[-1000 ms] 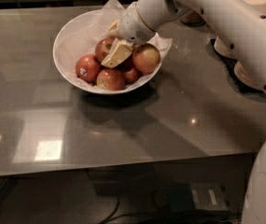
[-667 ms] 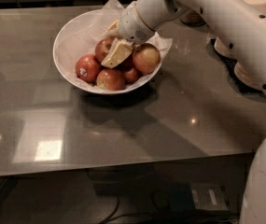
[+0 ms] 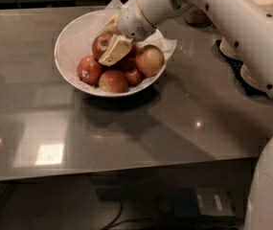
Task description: Pick apple from white bowl
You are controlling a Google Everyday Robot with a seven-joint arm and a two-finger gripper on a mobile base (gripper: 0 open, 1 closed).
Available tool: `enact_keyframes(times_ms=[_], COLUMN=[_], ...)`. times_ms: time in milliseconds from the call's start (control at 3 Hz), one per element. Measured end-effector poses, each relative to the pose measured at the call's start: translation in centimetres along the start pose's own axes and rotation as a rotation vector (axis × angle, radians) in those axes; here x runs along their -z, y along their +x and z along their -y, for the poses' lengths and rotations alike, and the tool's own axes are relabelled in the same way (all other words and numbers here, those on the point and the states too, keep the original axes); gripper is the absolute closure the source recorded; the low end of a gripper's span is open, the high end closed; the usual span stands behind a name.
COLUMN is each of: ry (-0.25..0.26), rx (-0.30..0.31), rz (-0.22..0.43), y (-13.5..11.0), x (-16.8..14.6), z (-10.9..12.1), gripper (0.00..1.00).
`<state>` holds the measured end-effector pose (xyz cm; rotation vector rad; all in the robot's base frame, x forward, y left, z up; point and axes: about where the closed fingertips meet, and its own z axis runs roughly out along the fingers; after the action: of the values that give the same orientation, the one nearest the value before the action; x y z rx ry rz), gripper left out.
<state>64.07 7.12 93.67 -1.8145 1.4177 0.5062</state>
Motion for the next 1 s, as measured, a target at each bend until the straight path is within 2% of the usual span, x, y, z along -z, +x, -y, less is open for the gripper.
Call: enact_keyframes(times_ms=[333,667,1000], ry=[0.020,0.033,0.052], rx=[0.030,0.034,0.013], rz=[0.123,0.234,0.291], y=[-2.6,-4.3,-4.9], x=[0.9,1.8,3.6], z=[0.4,0.5,-0.2], gripper=[1.00,1.00,1.00])
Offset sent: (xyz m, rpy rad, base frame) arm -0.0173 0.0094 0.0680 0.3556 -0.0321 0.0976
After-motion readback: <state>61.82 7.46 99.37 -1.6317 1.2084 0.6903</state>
